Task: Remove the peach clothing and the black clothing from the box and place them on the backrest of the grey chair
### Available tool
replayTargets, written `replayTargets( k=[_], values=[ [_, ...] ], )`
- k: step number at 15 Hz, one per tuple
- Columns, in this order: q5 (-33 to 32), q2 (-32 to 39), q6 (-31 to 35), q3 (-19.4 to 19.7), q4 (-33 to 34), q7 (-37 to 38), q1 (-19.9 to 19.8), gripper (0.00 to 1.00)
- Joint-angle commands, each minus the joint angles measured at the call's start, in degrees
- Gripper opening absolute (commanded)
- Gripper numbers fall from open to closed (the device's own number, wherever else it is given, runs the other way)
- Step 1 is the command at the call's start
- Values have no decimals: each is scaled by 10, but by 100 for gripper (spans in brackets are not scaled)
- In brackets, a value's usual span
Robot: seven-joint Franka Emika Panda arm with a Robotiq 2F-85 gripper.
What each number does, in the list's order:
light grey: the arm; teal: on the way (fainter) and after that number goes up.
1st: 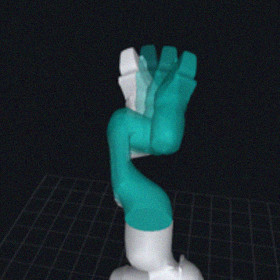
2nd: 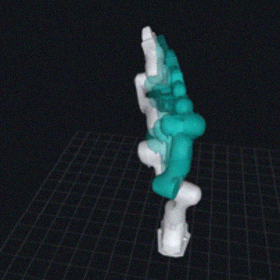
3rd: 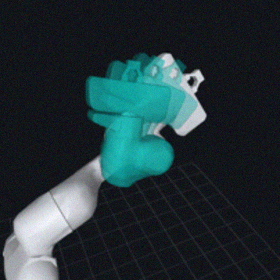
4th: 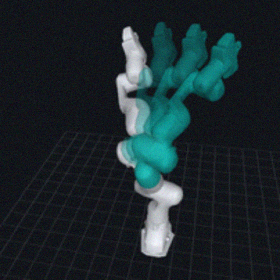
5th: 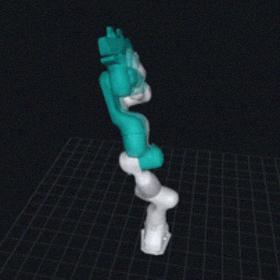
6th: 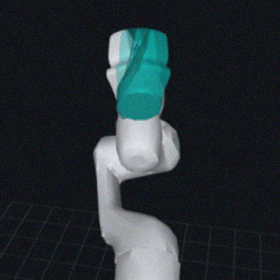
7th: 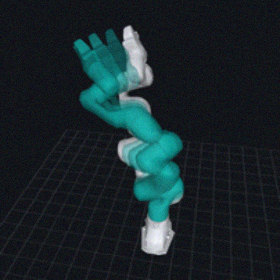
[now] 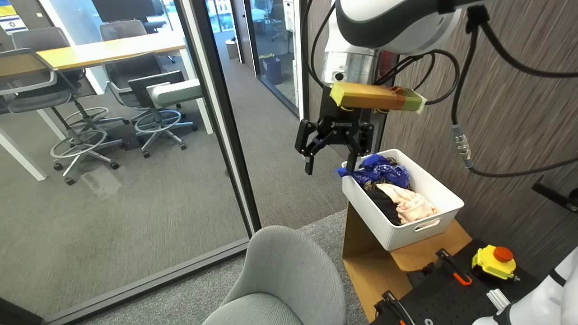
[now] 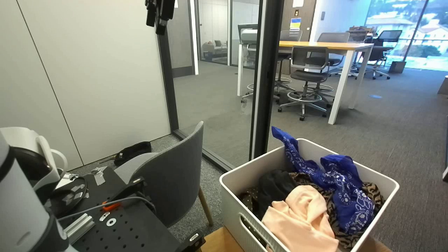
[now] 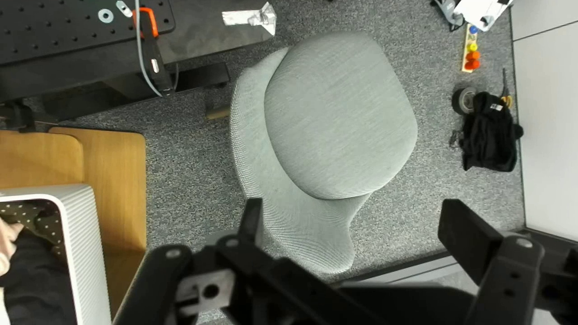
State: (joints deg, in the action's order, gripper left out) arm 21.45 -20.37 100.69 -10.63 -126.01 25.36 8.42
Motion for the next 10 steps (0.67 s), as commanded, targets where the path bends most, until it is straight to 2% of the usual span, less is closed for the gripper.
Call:
replayTargets(
  k=[1, 7, 10],
  values=[
    [-44, -12, 9, -7, -14, 8, -17, 100],
    [-147, -50, 24, 18, -66, 7, -66, 100],
    [-190, -77, 60, 43, -107, -7, -97, 100]
  ],
)
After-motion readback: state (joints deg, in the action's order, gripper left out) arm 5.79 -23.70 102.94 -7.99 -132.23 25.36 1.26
